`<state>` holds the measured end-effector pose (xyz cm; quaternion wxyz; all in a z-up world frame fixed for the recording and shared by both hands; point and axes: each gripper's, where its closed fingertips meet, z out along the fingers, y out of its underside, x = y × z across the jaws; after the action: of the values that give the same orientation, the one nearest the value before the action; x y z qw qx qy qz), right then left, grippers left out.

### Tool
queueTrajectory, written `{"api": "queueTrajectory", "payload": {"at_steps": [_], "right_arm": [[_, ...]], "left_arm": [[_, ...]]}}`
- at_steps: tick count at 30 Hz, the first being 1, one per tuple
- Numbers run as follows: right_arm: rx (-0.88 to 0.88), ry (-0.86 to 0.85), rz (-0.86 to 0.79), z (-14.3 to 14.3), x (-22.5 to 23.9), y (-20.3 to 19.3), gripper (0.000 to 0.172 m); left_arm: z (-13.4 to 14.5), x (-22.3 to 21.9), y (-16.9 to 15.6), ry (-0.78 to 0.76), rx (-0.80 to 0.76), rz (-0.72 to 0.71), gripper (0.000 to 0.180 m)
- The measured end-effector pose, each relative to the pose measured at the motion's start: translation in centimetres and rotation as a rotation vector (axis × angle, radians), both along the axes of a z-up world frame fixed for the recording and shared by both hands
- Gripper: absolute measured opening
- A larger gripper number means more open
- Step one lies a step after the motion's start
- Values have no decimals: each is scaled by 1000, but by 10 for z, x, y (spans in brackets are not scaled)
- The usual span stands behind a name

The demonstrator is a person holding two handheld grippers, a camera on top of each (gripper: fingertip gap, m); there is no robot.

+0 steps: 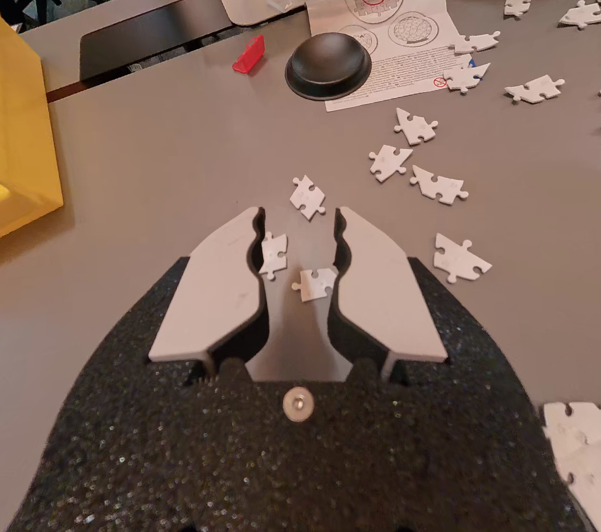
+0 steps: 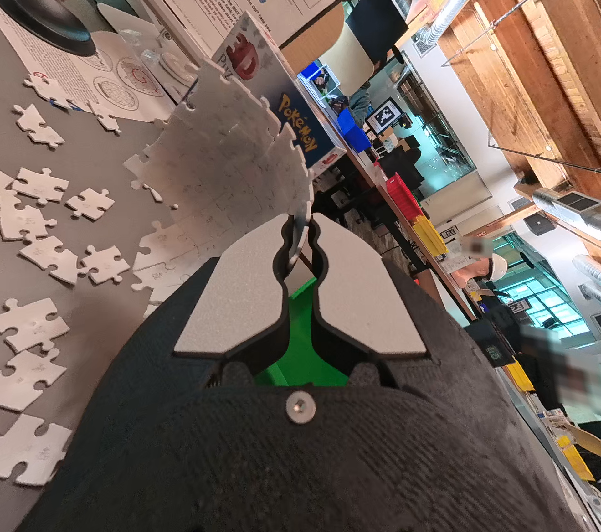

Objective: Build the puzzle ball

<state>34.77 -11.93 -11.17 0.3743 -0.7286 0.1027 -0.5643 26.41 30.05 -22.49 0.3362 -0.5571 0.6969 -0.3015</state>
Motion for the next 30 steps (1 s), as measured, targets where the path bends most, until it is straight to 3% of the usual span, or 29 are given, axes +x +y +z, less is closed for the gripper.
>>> {"api": "queueTrajectory", "payload": {"at_steps": [8, 18, 22, 27, 30], "right_arm": [[29, -3, 27, 4, -5, 3, 8], [93, -16, 21, 12, -4, -14, 8], [112, -22, 7, 15, -5, -22, 8], [144, -19, 5, 15, -3, -29, 8], [142, -10, 14, 13, -3, -25, 8]], "left_arm": [[-11, -20, -11, 57, 14, -54, 24], [-4, -15, -49, 95, 79, -138, 30], [0, -16, -46, 77, 167, -137, 30], [-4, -21, -40, 108, 73, -116, 30], [-13, -37, -58, 203, -4, -261, 30]]}}
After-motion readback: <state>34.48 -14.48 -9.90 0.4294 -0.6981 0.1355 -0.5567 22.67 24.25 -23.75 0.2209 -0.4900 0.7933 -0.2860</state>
